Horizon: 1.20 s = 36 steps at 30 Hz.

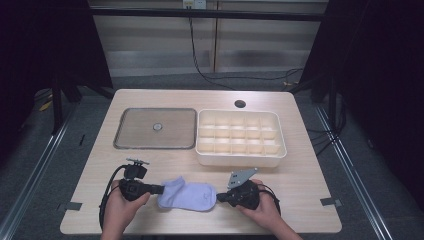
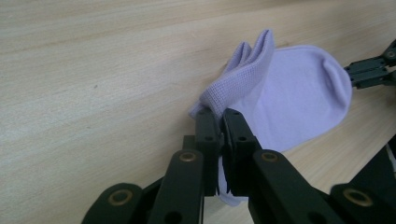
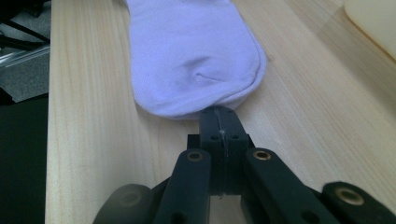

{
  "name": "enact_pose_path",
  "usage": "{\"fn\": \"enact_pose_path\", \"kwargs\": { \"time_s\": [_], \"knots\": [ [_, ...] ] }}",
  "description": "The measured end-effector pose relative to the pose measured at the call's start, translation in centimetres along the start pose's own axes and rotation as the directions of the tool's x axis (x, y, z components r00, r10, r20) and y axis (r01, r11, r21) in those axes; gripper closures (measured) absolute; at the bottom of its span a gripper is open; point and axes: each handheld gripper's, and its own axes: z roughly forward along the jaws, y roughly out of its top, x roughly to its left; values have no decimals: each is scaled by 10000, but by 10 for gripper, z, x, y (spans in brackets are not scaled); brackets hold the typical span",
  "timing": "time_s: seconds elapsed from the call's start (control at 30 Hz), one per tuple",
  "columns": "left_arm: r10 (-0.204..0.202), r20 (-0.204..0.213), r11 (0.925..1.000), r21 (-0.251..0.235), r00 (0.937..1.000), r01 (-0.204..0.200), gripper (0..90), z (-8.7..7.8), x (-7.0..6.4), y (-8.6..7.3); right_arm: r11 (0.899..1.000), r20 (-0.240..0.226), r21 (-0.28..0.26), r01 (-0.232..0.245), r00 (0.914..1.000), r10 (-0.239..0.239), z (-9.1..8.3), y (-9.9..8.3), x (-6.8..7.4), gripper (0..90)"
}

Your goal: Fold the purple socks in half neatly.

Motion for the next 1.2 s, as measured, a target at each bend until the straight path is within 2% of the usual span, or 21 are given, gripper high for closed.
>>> {"fn": "enact_pose_path", "kwargs": {
  "time_s": [0.17, 0.3, 0.5, 0.6, 0.73, 0.77, 0.8, 0.9, 0.93, 1.0, 1.03, 1.13, 1.2],
  "knots": [
    [-75, 211, 9999, -131, 9997, 77, 859, -1, -4, 1, 10000, 11, 1, 16, 10000, -16, 0, 0, 0, 900],
    [35, 328, 10000, -91, 9995, -32, 859, -3, -5, 2, 10000, 3, 11, 65, 10000, -65, 0, 0, 0, 900],
    [-14, 502, 10000, -60, 9987, 17, 859, -3, -5, 2, 10000, 6, 0, 63, 10000, -63, 0, 1, 0, 900],
    [-200, 603, 9996, -185, 9980, 211, 859, -2, -7, 2, 10000, -2, 11, 79, 10000, -79, 0, 1, -1, 900],
    [13, 738, 10000, -90, 9973, -6, 859, -4, -7, 3, 10000, 3, 12, 70, 10000, -70, 0, 1, 0, 900],
    [-111, 775, 9998, -176, 9969, 125, 859, -3, -8, 3, 10000, -1, 12, 67, 10000, -67, 0, 1, -1, 900],
    [8, 804, 10000, -93, 9968, 0, 859, -4, -8, 3, 10000, 0, 13, 73, 10000, -73, 0, 1, -1, 900],
    [-174, 914, 9995, -247, 9957, 197, 859, -3, -12, 4, 10000, -4, 19, 67, 10000, -67, 0, 0, -1, 900],
    [-49, 951, 9998, -164, 9955, 65, 859, -4, -12, 4, 10000, -8, 19, 78, 10000, -78, 0, 0, -1, 900],
    [-154, 1003, 9995, -254, 9948, 181, 859, -4, -14, 5, 10000, -3, 12, 80, 10000, -80, 0, 1, -1, 900],
    [18, 1060, 9998, -179, 9944, 1, 859, -4, -14, 5, 10000, -5, 6, 79, 10000, -79, 0, 1, -1, 900],
    [-106, 1090, 9996, -238, 9940, 133, 859, -3, -18, 5, 10000, -9, -7, 91, 10000, -91, 1, 1, 0, 900],
    [2, 1104, 9998, -219, 9939, 22, 860, -4, -19, 6, 10000, -13, -2, 76, 10000, -76, 1, 1, 0, 900]
  ]
}}
